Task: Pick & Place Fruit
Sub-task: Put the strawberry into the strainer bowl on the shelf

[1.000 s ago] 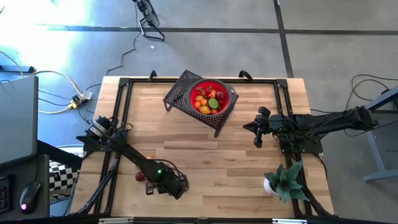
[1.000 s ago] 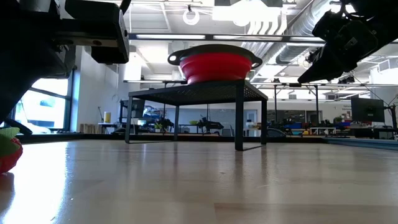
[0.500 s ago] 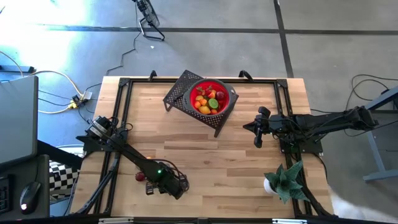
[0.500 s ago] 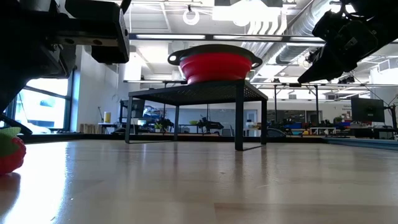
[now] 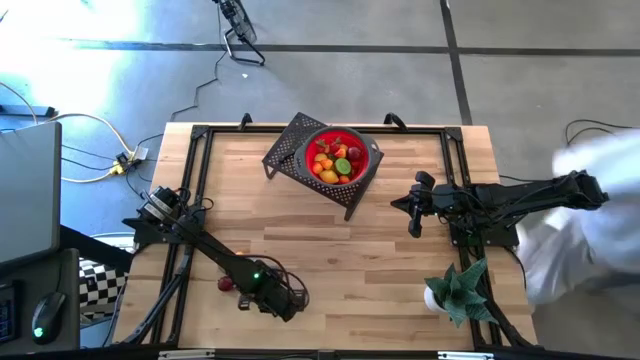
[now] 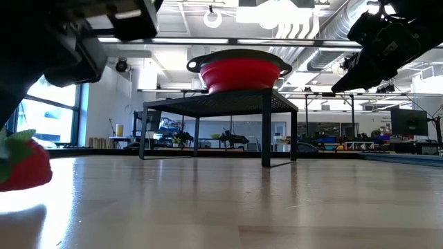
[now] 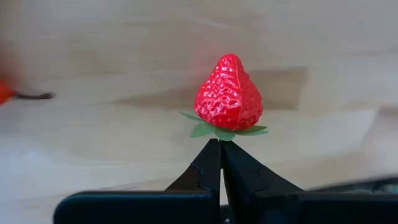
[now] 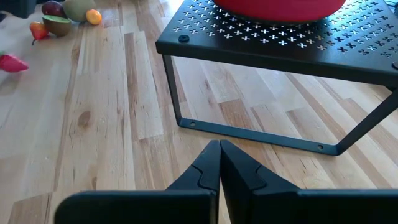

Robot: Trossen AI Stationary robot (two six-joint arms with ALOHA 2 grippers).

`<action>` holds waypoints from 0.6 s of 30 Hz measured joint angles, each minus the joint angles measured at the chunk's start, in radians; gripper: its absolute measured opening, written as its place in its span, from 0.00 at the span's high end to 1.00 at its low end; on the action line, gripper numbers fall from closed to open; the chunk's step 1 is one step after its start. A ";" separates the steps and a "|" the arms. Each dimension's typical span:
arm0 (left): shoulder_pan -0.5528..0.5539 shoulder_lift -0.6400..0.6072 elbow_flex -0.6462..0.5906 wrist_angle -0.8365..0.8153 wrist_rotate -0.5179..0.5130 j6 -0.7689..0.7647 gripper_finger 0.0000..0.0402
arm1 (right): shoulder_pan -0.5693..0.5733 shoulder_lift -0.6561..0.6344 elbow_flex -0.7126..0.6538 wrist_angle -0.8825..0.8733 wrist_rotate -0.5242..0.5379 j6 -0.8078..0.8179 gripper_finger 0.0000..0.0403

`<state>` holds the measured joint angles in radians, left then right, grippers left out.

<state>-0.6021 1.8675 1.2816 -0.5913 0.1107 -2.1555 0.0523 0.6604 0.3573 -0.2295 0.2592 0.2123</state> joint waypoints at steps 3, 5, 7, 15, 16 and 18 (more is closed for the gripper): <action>0.007 0.000 0.000 0.018 -0.029 0.063 1.00 | 0.000 0.000 0.000 0.000 0.000 0.000 0.99; 0.011 0.000 0.000 0.023 -0.065 0.108 1.00 | 0.000 0.000 0.000 0.002 0.000 0.000 0.99; 0.021 0.000 0.000 0.023 -0.094 0.159 1.00 | 0.000 0.000 0.000 0.008 0.000 0.000 0.99; 0.082 0.000 0.000 0.088 -0.121 0.404 1.00 | 0.000 0.000 0.000 0.032 0.000 -0.003 0.99; 0.093 0.000 0.000 0.098 -0.121 0.441 1.00 | 0.000 0.000 0.000 0.032 0.000 -0.004 0.99; 0.114 0.000 0.000 0.117 -0.121 0.530 1.00 | 0.000 0.000 0.000 0.032 0.000 -0.004 0.99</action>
<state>-0.4878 1.8671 1.2816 -0.4746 -0.0105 -1.6257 0.0521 0.6602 0.3573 -0.1978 0.2592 0.2084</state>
